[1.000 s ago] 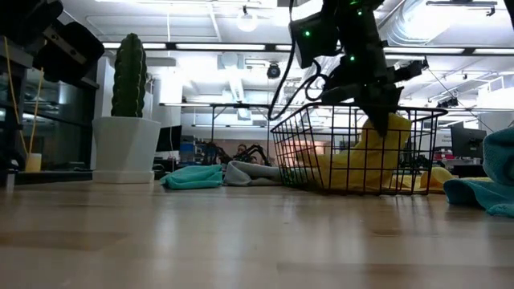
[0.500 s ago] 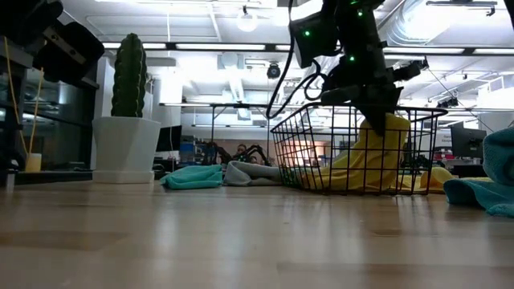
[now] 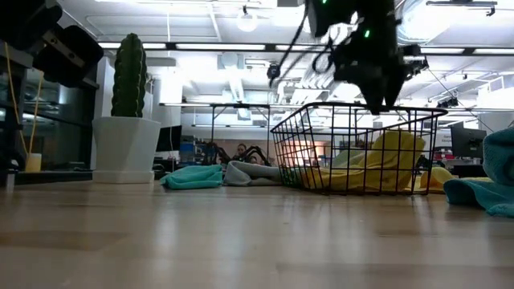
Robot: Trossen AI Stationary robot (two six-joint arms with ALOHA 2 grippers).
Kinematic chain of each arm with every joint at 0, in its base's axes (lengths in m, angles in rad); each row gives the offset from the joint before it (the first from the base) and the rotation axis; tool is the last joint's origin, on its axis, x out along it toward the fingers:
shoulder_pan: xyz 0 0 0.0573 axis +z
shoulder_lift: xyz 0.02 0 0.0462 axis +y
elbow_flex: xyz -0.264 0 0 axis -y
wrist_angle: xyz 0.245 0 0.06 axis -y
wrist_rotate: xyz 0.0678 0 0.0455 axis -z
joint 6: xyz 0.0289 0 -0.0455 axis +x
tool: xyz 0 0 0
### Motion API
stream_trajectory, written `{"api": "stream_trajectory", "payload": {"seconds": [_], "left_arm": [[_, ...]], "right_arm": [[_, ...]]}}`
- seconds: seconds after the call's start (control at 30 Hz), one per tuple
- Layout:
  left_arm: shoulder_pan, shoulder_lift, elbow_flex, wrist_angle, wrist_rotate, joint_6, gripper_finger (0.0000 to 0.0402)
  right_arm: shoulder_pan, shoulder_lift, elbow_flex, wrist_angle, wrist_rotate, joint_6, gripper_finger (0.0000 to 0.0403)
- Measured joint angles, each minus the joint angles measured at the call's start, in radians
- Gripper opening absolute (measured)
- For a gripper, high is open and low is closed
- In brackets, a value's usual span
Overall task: Fold microfiber towels
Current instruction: Fold the top blue microfiber towel
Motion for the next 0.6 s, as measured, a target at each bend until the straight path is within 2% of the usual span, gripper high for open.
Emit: {"api": "stream_trajectory", "payload": {"seconds": [0.17, 0.3, 0.4, 0.47, 0.53, 0.6], "left_arm": [[0.000, 0.000, 0.000, 0.000, -0.003, 0.007, 0.0000], [0.000, 0.000, 0.000, 0.000, -0.003, 0.007, 0.0000], [0.000, 0.000, 0.000, 0.000, -0.003, 0.008, 0.0000], [0.001, 0.000, 0.000, 0.000, -0.005, 0.027, 0.0000], [0.008, 0.000, 0.000, 0.000, -0.015, 0.055, 0.0000], [0.024, -0.001, 0.003, -0.003, -0.036, 0.088, 0.0000]], "right_arm": [[0.117, -0.104, -0.001, 0.082, 0.161, 0.083, 0.0220], [0.244, -0.194, -0.097, 0.345, 0.346, 0.085, 0.0220], [0.326, -0.262, -0.262, 0.711, 0.416, -0.014, 0.0220], [0.363, -0.289, -0.395, 1.040, 0.413, -0.140, 0.0220], [0.386, -0.292, -0.520, 1.416, 0.360, -0.293, 0.0220], [0.390, -0.273, -0.617, 1.789, 0.258, -0.457, 0.0220]]}}
